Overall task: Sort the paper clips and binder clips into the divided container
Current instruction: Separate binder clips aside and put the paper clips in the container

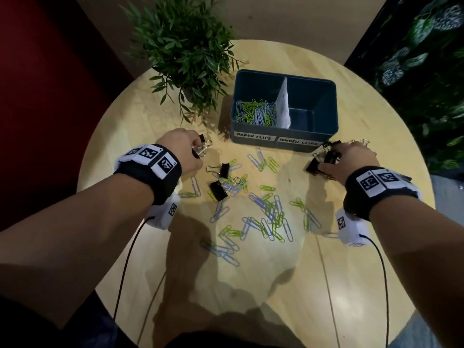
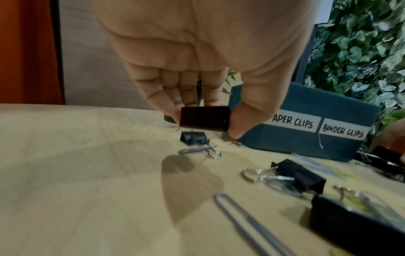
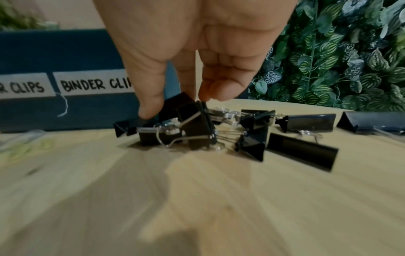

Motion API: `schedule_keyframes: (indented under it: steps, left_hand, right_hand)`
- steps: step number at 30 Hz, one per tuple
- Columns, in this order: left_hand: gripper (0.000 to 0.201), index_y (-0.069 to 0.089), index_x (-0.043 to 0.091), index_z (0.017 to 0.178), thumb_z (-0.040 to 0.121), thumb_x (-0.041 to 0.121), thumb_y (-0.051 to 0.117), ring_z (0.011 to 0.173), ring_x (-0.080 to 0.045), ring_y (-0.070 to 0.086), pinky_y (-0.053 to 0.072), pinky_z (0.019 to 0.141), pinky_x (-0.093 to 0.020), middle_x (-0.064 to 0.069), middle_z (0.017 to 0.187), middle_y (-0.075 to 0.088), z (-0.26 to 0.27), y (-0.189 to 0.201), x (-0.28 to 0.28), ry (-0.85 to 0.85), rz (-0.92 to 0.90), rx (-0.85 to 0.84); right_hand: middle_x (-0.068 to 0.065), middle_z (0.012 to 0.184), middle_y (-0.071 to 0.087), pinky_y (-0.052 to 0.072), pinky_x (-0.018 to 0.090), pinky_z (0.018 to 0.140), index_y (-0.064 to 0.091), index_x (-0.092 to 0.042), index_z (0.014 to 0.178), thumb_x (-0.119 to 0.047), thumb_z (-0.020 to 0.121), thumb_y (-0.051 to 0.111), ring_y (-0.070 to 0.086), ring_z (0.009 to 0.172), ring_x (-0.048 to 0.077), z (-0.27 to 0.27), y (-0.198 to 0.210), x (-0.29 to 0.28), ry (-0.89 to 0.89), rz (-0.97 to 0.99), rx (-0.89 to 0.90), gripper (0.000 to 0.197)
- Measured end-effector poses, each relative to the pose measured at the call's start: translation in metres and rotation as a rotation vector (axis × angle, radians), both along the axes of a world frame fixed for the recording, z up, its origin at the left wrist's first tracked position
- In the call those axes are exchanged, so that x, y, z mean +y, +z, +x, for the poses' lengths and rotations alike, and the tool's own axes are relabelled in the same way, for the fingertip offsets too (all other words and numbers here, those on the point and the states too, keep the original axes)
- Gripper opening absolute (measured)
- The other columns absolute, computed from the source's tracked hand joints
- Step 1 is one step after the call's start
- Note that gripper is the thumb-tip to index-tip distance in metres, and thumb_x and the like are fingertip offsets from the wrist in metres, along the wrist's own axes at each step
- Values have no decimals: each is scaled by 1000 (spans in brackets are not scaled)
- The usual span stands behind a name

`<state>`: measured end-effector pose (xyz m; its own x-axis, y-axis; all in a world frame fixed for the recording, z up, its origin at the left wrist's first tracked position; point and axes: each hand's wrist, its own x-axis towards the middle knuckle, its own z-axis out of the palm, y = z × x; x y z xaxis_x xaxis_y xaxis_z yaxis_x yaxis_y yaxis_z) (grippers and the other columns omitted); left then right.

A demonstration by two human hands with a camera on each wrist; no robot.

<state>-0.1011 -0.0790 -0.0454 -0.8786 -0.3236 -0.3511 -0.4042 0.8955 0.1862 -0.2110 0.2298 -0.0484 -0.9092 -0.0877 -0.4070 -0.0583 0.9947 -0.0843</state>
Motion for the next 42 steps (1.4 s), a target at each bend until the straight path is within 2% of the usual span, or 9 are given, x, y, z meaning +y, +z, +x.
schedule_keyframes:
  steps: [4,7,10,15,22,26,32,36,42]
  left_hand:
    - [48,54,17,126,80,22,68,112,-30,54,45,94,-37,-11,125,54,-2,-12,-3,-13,-12,-8]
    - [51,53,17,128,82,35,66,119,-28,49,42,98,-37,-8,129,53,1,-14,2,1,4,95]
    - [41,56,21,126,88,35,60,121,-23,48,40,100,-34,-2,132,54,3,-12,20,-156,49,110]
    - [45,48,28,134,90,30,57,126,-20,46,40,105,-36,2,138,49,-3,-23,37,-428,49,-152]
    - [40,54,22,128,89,28,56,118,-25,52,45,97,-36,-3,131,57,-1,-13,20,-217,-33,90]
    - [42,52,22,130,88,25,55,120,-28,48,43,100,-38,-1,136,53,5,-9,3,-160,-48,162]
    - [54,54,26,126,81,56,58,114,-21,53,45,94,-33,0,123,56,26,-15,39,-511,-1,-51]
    - [44,58,23,118,79,41,62,109,-24,56,48,91,-34,-3,117,58,29,-19,37,-412,33,-93]
    - [32,64,20,104,75,33,66,97,-22,59,52,86,-35,-2,106,62,8,-1,8,-72,128,195]
  right_hand:
    - [15,122,49,41,41,97,53,-15,127,-43,80,66,44,117,35,10,1,-5,11,8,112,56]
    - [12,120,52,39,42,100,59,-18,120,-35,85,60,43,117,32,30,5,-21,103,-54,192,39]
    - [5,118,55,41,40,102,63,-20,113,-29,88,56,47,117,25,57,-1,-42,294,-136,65,27]
    - [0,114,54,41,34,99,59,-24,120,-25,86,58,47,116,21,80,-16,-71,462,-223,-140,34]
    - [6,126,48,39,35,103,52,-18,129,-12,88,49,39,124,26,87,-19,-115,664,-187,-184,41]
    - [9,121,50,42,38,101,56,-13,122,-5,85,49,43,119,27,77,-17,-125,576,-158,-98,38]
    - [-2,147,32,33,42,107,38,-33,138,-1,80,46,28,133,25,54,-15,-117,526,-100,-81,67]
    - [-3,144,34,33,35,109,40,-32,138,7,77,42,29,131,23,50,-19,-112,574,-102,-171,73]
    - [-1,131,46,38,32,102,56,-25,122,6,81,45,39,124,23,51,-19,-114,579,-157,-154,53]
